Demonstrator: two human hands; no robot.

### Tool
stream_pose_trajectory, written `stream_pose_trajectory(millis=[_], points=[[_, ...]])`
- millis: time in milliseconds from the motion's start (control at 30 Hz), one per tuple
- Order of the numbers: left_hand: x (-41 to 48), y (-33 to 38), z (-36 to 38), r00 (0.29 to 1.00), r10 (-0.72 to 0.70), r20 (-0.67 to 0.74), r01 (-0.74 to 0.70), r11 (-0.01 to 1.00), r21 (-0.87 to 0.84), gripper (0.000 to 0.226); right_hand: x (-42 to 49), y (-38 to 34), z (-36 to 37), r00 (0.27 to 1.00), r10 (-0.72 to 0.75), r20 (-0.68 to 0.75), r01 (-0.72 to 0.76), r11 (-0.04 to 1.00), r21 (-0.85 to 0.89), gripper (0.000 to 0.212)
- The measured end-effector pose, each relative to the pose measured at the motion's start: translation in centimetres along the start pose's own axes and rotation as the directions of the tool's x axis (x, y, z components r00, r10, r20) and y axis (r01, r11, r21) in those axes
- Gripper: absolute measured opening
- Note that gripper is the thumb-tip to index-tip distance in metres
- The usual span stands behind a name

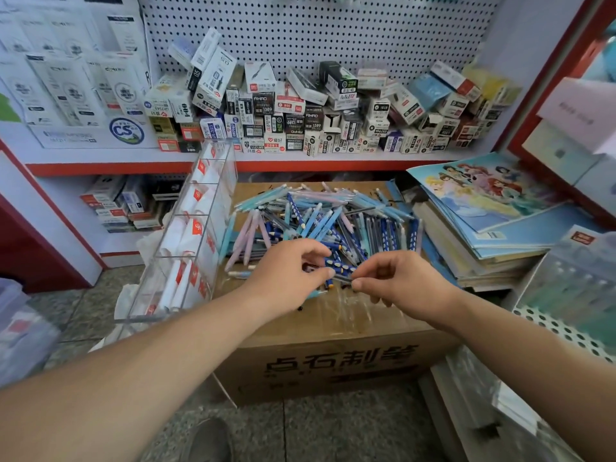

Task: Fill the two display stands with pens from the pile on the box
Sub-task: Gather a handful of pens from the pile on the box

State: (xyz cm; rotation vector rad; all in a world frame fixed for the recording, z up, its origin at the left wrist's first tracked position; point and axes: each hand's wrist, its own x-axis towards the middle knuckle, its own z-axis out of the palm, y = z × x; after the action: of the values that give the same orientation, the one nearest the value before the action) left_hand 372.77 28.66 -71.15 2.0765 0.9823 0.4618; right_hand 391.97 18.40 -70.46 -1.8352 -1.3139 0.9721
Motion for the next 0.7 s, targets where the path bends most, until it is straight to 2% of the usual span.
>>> stream_pose_trajectory(millis=[67, 133, 200, 267, 300, 367, 433, 500, 533, 567, 700], points=[[0.2, 0.4, 0.2, 0.993, -0.114, 0.005, 0.111, 0.953, -0.283, 0.021, -0.1, -0.1, 0.2, 1.0, 0.018, 0.011, -0.019, 0.997, 0.07, 0.008], [0.4, 0.7, 0.3, 0.969, -0.247, 0.022, 0.221, 0.821, -0.526, 0.028, -0.1, -0.1, 0.2, 0.998, 0.054, 0.044, -0.061, 0.986, 0.154, 0.014], [0.6, 0.9, 0.6, 0.941, -0.328, 0.08, 0.293, 0.677, -0.675, 0.031, -0.1, -0.2, 0.5, 0.996, 0.067, 0.066, -0.081, 0.966, 0.245, 0.016], [0.5, 1.2, 1.4, 0.92, -0.338, 0.2, 0.363, 0.536, -0.763, 0.019, 0.0, -0.3, 0.8, 0.997, 0.05, 0.05, -0.064, 0.936, 0.346, 0.015], [0.4, 1.4, 1.7, 0.911, -0.325, 0.255, 0.395, 0.502, -0.77, 0.012, 0.2, -0.3, 1.0, 0.998, 0.043, 0.044, -0.057, 0.921, 0.385, 0.015], [0.4, 1.5, 2.0, 0.902, -0.316, 0.293, 0.424, 0.526, -0.737, 0.006, 0.6, -0.4, 0.9, 0.998, 0.049, 0.041, -0.062, 0.91, 0.411, 0.014], [0.7, 1.2, 2.0, 0.903, -0.341, 0.262, 0.419, 0.559, -0.716, 0.008, 1.6, 0.3, 0.2, 0.995, 0.093, -0.034, -0.078, 0.949, 0.306, 0.015], [1.0, 1.0, 1.7, 0.895, -0.362, 0.259, 0.429, 0.544, -0.722, 0.011, 3.3, 2.0, -1.0, 0.965, 0.109, -0.238, -0.12, 0.992, -0.03, 0.018], [1.1, 0.9, 1.6, 0.892, -0.363, 0.27, 0.437, 0.539, -0.72, 0.012, 4.1, 2.8, -1.5, 0.941, 0.099, -0.323, -0.166, 0.969, -0.186, 0.018], [1.1, 0.9, 1.6, 0.89, -0.36, 0.278, 0.442, 0.542, -0.714, 0.014, 4.8, 3.5, -1.8, 0.921, 0.098, -0.378, -0.21, 0.94, -0.268, 0.018], [1.4, 0.7, 1.9, 0.888, -0.363, 0.283, 0.45, 0.556, -0.698, 0.014, 6.6, 4.2, -1.7, 0.894, 0.154, -0.421, -0.3, 0.903, -0.307, 0.026]])
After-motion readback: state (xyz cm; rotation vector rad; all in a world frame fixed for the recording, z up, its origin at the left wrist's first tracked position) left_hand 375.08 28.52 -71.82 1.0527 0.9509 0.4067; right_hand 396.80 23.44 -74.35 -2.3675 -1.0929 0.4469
